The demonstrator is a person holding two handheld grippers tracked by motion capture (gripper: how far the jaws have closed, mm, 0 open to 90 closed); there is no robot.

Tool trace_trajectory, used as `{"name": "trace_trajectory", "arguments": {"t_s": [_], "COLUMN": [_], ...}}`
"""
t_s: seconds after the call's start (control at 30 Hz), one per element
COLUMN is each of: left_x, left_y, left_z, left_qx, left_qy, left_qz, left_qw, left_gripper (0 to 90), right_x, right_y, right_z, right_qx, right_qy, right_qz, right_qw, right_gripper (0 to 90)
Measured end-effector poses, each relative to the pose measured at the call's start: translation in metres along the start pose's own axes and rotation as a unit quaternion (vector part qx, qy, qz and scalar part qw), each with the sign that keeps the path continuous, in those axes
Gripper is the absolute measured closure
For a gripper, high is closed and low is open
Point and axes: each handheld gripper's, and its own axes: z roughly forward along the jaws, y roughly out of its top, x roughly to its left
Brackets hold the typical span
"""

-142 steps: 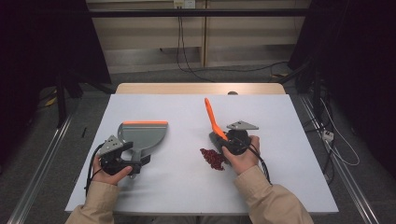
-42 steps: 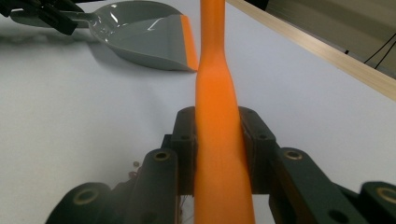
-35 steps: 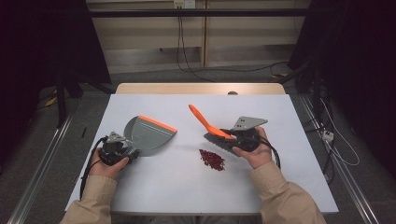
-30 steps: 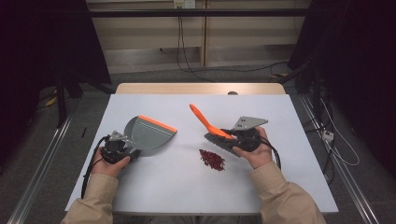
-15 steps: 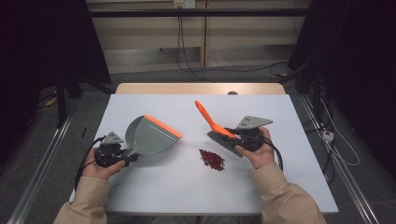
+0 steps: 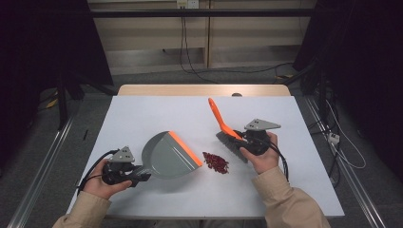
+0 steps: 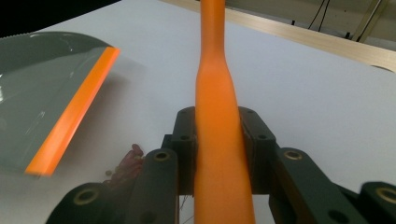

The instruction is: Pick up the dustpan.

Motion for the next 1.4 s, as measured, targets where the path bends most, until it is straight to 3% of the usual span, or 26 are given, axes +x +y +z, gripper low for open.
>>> {"name": "trace_trajectory", "arguments": {"t_s": [0.1,0.13,0.33,0.57,0.93,1.1,1.13,1.17,1.2,1.4], "left_x": [-0.006,-0.007,-0.011,-0.016,-0.026,-0.029,-0.028,-0.031,-0.03,-0.03], "left_y": [0.0,0.0,0.003,0.005,0.011,0.014,0.015,0.014,0.014,0.016], "left_z": [0.006,0.008,0.016,0.027,0.035,0.04,0.04,0.042,0.041,0.043], "left_qx": [0.017,0.017,0.028,0.039,0.049,0.055,0.064,0.047,0.053,0.059], "left_qy": [0.0,-0.011,-0.03,-0.051,-0.067,-0.071,-0.069,-0.07,-0.072,-0.074], "left_qz": [0.018,0.021,0.037,0.049,0.064,0.07,0.082,0.055,0.062,0.063], "left_qw": [0.9997,0.9996,0.9985,0.9967,0.9945,0.9935,0.9922,0.995,0.994,0.9935], "left_gripper": [63.2,63.2,63.2,63.1,63.0,63.0,62.9,62.9,62.9,62.8], "right_x": [0.003,0.004,0.008,0.016,0.028,0.037,0.039,0.04,0.041,0.047], "right_y": [-0.003,-0.004,-0.007,-0.013,-0.015,-0.016,-0.017,-0.017,-0.017,-0.018], "right_z": [0.002,0.002,0.006,0.014,0.016,0.017,0.017,0.017,0.017,0.016], "right_qx": [0.002,0.003,0.005,0.021,0.021,0.025,0.024,0.024,0.025,0.025], "right_qy": [-0.008,-0.012,-0.026,-0.04,-0.052,-0.053,-0.054,-0.059,-0.055,-0.056], "right_qz": [0.001,0.002,-0.003,-0.03,-0.056,-0.046,-0.045,-0.046,-0.041,-0.03], "right_qw": [1.0,0.9999,0.9997,0.9985,0.9969,0.9972,0.9973,0.9969,0.9974,0.9977], "right_gripper": [71.4,71.4,71.4,71.4,71.5,71.4,71.4,71.4,71.3,71.0]}}
